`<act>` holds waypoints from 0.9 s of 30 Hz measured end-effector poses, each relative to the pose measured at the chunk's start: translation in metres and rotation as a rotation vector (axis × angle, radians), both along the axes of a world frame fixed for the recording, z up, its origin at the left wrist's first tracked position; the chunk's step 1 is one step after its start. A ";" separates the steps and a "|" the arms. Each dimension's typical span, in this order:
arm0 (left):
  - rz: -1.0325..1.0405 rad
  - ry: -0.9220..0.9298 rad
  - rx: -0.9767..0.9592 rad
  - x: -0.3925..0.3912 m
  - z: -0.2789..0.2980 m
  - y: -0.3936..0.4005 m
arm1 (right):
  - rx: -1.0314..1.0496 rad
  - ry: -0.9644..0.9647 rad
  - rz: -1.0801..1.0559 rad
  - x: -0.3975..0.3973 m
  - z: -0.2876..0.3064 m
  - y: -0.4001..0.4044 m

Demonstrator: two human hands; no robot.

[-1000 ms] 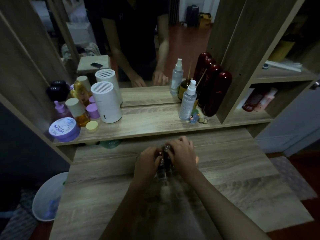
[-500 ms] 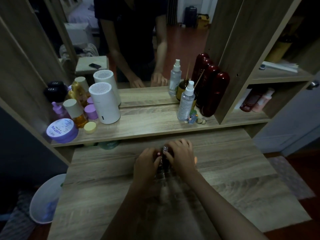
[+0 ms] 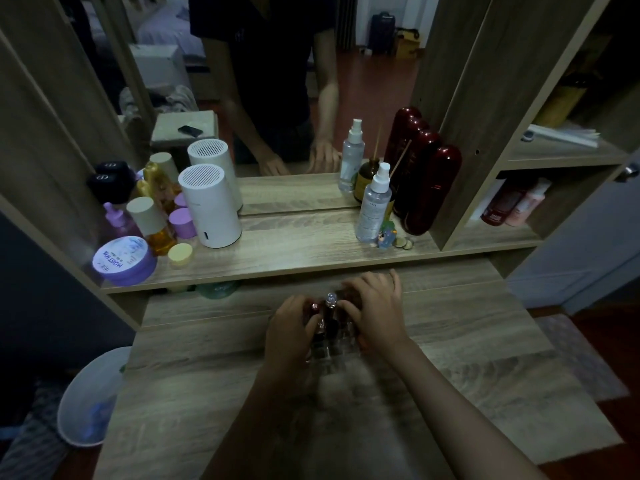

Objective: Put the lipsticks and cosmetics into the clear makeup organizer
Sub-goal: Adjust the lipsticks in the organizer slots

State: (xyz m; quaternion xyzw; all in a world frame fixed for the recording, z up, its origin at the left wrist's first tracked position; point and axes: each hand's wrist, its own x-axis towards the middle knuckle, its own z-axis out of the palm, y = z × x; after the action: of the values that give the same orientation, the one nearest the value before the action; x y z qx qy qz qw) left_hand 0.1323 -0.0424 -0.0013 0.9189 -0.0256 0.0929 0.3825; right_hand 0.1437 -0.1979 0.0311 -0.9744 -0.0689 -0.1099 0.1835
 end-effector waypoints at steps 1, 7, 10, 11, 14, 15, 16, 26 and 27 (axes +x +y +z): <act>0.001 0.002 -0.008 0.000 -0.001 0.001 | -0.028 0.019 -0.006 0.000 0.000 -0.001; 0.017 0.023 -0.040 0.001 -0.001 0.002 | -0.063 0.041 -0.025 0.004 -0.002 -0.004; 0.018 0.020 -0.040 0.000 -0.001 0.004 | -0.078 0.038 -0.033 0.007 -0.002 -0.004; 0.020 0.017 -0.038 -0.001 -0.001 0.005 | -0.088 0.042 -0.034 0.008 -0.001 -0.004; 0.024 0.010 -0.049 -0.003 -0.001 0.007 | -0.098 0.042 -0.028 0.010 -0.001 -0.003; 0.025 0.013 -0.057 -0.004 -0.001 0.008 | -0.102 0.041 -0.025 0.010 -0.001 -0.003; 0.029 0.015 -0.063 -0.005 -0.001 0.008 | -0.104 0.042 -0.022 0.009 -0.001 -0.002; 0.017 -0.011 -0.099 -0.021 -0.007 0.021 | -0.056 0.036 -0.014 0.005 0.000 -0.004; -0.004 -0.011 -0.092 -0.022 -0.009 0.021 | -0.053 0.040 -0.013 0.004 0.000 -0.005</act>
State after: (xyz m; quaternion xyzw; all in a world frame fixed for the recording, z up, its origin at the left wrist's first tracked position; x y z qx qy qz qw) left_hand 0.1100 -0.0212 -0.0102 0.8998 -0.0254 0.0980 0.4244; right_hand 0.1478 -0.2027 0.0314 -0.9814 -0.0620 -0.0898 0.1581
